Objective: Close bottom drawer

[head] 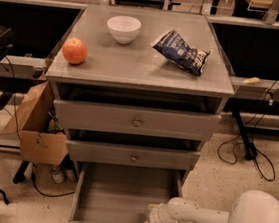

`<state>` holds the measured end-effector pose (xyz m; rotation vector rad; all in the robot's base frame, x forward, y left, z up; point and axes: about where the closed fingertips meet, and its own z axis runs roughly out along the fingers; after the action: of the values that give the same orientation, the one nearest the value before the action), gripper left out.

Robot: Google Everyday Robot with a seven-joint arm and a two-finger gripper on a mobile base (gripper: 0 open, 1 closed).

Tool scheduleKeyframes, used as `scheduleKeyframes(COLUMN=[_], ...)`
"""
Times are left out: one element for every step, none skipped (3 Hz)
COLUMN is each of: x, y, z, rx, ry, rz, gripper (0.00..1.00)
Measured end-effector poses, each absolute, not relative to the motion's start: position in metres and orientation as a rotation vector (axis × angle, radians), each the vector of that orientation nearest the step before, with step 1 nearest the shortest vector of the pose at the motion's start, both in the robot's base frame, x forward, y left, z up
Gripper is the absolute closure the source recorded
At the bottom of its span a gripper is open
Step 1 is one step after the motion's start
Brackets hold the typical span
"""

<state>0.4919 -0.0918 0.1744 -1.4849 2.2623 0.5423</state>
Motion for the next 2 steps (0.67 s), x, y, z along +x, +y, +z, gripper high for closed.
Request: scheduleKeyframes(x=[0.5126,0.5098], y=[-0.0886,-0.0891], z=[0.1699,0.1701], rx=[-1.515,-1.516], ry=[2.232,2.231], rz=[0.534,0.533], gripper=[0.42,0.65])
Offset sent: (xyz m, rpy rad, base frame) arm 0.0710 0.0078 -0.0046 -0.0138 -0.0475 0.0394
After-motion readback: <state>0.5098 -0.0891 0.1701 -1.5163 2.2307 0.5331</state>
